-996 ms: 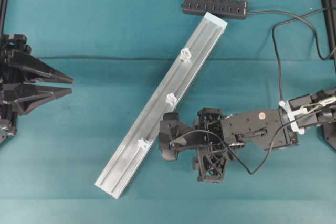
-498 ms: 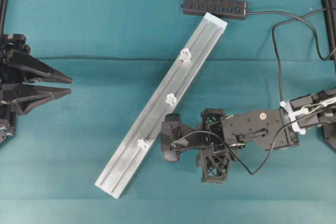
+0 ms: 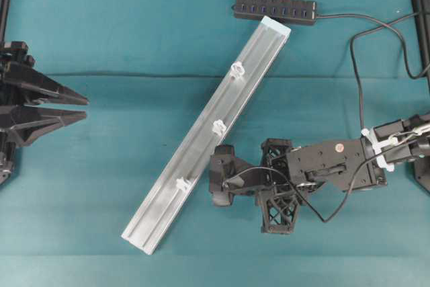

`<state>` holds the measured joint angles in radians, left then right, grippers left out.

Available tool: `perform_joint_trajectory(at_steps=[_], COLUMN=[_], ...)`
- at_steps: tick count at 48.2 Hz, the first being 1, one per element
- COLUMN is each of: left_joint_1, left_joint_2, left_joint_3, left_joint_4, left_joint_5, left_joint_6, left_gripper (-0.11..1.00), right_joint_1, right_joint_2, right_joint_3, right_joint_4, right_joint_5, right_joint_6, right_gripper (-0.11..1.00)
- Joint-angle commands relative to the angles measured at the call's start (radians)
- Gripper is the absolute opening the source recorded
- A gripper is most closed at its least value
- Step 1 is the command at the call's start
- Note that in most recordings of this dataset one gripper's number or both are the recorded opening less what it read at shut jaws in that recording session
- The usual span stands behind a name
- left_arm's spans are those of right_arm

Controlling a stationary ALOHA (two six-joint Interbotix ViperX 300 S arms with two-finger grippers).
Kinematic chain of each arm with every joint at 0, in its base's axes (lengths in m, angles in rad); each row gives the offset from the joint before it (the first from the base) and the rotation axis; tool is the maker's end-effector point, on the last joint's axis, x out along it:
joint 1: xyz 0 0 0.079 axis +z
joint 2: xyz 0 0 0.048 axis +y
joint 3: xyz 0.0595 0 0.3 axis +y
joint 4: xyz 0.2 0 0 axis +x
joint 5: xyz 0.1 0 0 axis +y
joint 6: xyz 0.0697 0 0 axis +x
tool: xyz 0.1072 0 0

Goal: Pass the USB cable through three rings with both arms.
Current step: 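Lift the cable and carry it to the rail's upper end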

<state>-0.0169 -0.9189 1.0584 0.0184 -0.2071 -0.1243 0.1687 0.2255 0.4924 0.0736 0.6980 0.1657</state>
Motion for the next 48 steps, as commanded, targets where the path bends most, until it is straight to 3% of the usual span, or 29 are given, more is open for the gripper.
perform_joint_trajectory(at_steps=[1,17,29,40,44,48], left_joint_1=[0.000,0.000,-0.011,-0.014,-0.014,-0.014], left_joint_2=[0.003,0.005,0.002,0.003,0.002,0.002], left_joint_3=[-0.017,-0.017,-0.021,-0.021,-0.021,-0.021], left_joint_4=[0.002,0.002,0.002,0.002,0.002,0.002], left_joint_5=[-0.005,0.006,0.017,0.017,0.018,0.017], left_joint_6=[0.000,-0.002,-0.011,-0.011,-0.011,-0.012], left_gripper=[0.40,0.40,0.40,0.40,0.40,0.40], right_joint_1=[0.003,0.003,-0.006,-0.044,-0.078,-0.115], right_joint_2=[0.015,-0.006,-0.080,-0.178,-0.225,-0.268], right_joint_3=[0.012,-0.012,-0.075,-0.118,-0.130,-0.146], right_joint_4=[0.002,0.002,0.002,-0.002,-0.032,-0.094], right_joint_5=[0.000,0.029,0.173,0.279,0.351,0.430], right_joint_6=[0.008,-0.020,-0.060,-0.144,-0.179,-0.210], right_gripper=[0.08,0.08,0.08,0.08,0.08,0.08])
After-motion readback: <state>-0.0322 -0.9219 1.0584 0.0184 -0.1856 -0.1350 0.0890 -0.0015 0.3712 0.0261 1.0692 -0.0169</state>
